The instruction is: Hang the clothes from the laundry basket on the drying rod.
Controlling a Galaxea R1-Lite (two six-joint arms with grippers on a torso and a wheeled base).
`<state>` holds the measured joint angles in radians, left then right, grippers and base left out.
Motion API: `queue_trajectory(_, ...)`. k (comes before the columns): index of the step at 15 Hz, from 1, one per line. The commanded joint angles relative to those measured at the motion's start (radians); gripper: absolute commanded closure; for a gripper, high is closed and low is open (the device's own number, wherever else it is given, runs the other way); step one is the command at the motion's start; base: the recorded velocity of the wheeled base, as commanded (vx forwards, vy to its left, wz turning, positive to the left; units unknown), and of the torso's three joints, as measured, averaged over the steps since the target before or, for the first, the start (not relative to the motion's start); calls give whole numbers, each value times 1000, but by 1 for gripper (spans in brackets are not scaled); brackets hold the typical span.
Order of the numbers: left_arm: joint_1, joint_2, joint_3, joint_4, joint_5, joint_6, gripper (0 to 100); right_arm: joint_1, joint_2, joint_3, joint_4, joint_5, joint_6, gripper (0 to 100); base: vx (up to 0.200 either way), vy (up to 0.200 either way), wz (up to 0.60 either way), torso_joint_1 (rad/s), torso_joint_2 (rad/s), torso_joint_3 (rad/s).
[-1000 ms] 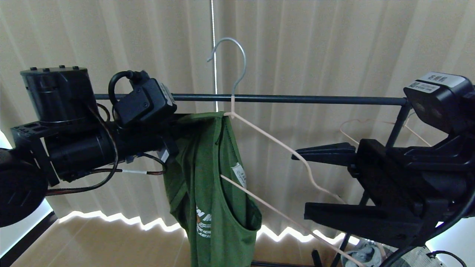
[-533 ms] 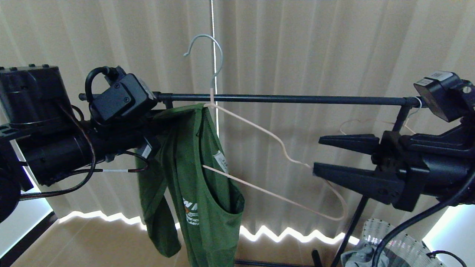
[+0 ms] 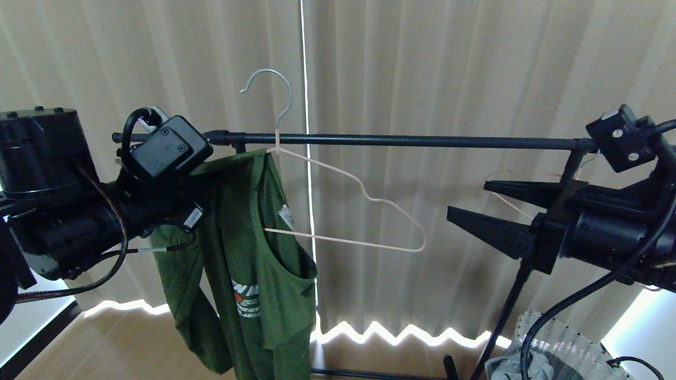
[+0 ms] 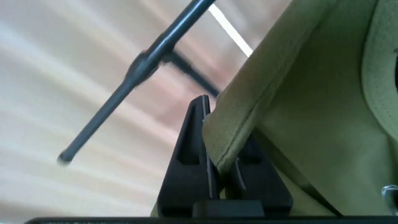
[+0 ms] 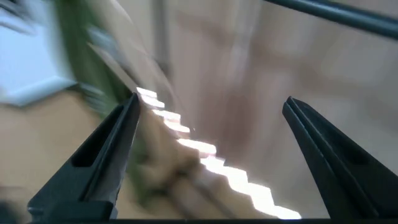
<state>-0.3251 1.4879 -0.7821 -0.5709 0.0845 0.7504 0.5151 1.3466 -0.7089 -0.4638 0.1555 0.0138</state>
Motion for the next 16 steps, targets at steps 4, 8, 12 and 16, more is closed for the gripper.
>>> queue_trajectory(4,-2,-15,0,0,126,-62,100,88,14,66,2,-125,-75,0,0,0,0,0,0,0)
queue_trajectory(8,-14,-11,-31,-3,139,-178,100,184,77,62,-19,-165,-35,0,0,0,0,0,0,0)
queue_trajectory(12,-101,2,-101,-3,141,-307,100,255,204,5,-128,-228,-17,0,0,0,0,0,0,0)
queue_trajectory(16,-166,12,-143,-1,141,-384,100,276,332,-57,-276,-234,-3,0,0,0,0,0,0,0)
